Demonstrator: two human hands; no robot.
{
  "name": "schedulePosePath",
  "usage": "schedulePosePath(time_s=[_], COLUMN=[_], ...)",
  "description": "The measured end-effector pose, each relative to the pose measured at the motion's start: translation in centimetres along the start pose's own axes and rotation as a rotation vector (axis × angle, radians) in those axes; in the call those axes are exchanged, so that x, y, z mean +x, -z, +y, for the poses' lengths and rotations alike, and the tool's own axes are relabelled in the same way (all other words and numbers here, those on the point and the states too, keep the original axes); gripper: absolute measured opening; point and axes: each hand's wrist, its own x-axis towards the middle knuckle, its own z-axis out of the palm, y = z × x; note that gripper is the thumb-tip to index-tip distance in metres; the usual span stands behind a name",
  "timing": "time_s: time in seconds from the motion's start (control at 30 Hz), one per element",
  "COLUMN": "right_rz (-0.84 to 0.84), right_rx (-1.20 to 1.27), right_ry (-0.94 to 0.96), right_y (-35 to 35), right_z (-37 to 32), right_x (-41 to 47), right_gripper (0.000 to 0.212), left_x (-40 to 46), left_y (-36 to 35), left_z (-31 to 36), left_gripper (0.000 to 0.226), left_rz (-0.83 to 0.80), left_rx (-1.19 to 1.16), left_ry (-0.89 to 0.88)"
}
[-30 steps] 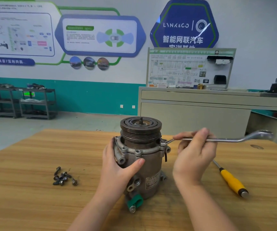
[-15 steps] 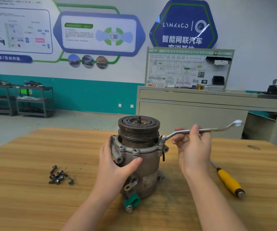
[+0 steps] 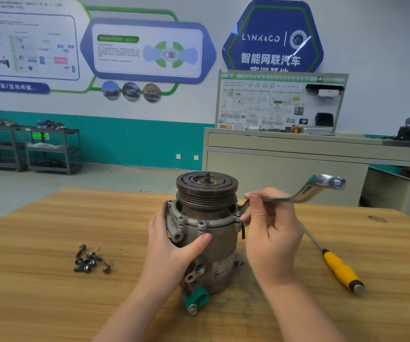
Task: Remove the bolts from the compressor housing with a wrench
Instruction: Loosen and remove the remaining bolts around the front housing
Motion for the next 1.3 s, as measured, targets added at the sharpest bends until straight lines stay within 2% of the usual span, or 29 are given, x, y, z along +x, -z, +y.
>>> schedulePosePath(time_s=[0.17, 0.33, 0.4, 0.47, 0.57, 0.63, 0.7, 0.77, 0.87, 0.93, 1.1, 1.3], right_rz=[0.052, -0.034, -0.038, 0.078, 0.278, 0.27, 0.215, 0.231, 0.438, 0.476, 0.359, 0.125], right_rx=[0.039, -0.074, 0.007, 0.182, 0.326, 0.414, 0.619, 0.83, 0.967, 0.794, 0.314, 0.17], right_ry=[-0.109, 0.095, 0.062, -0.105, -0.516, -0.869, -1.201, -1.357, -1.313, -1.199, -0.829, -0.401], right_y=[-0.5, -1.1, -1.2, -1.3, -1.2, -0.7, 0.0, 0.7, 1.1, 1.2, 0.5, 0.0], right_z=[-0.3, -0.6, -0.7, -0.9, -0.2, 1.4, 2.7, 3.2, 3.1, 2.7, 1.4, -0.6], right_x=[-0.3, -1.3, -1.4, -1.0, 0.3, 1.5, 2.6, 3.1, 3.0, 2.7, 2.3, 1.2], right_gripper=[0.022, 0.024, 0.023, 0.019, 0.02, 0.025, 0.027, 0.026, 0.023, 0.022, 0.02, 0.011], left_x=[0.0, 0.0, 0.0, 0.0, 0.0, 0.0, 0.0, 0.0, 0.0, 0.0, -0.1, 0.0], left_y=[0.0, 0.1, 0.0, 0.0, -0.1, -0.1, -0.1, -0.1, -0.1, -0.1, 0.0, 0.0], left_z=[0.1, 0.1, 0.0, 0.0, -0.1, -0.1, -0.1, -0.1, -0.2, -0.2, -0.2, -0.2], left_gripper=[0.118, 0.114, 0.114, 0.111, 0.111, 0.112, 0.105, 0.099, 0.1, 0.102, 0.101, 0.097], left_rz=[0.005, -0.002, 0.002, 0.007, 0.02, 0.025, 0.026, 0.023, 0.003, -0.002, -0.004, -0.001], left_rx=[0.019, 0.029, 0.027, 0.031, 0.038, 0.032, 0.019, 0.012, -0.002, 0.003, 0.01, 0.019], left_ry=[0.004, -0.001, -0.002, -0.004, -0.001, 0.0, -0.001, -0.007, -0.002, -0.002, -0.003, -0.015])
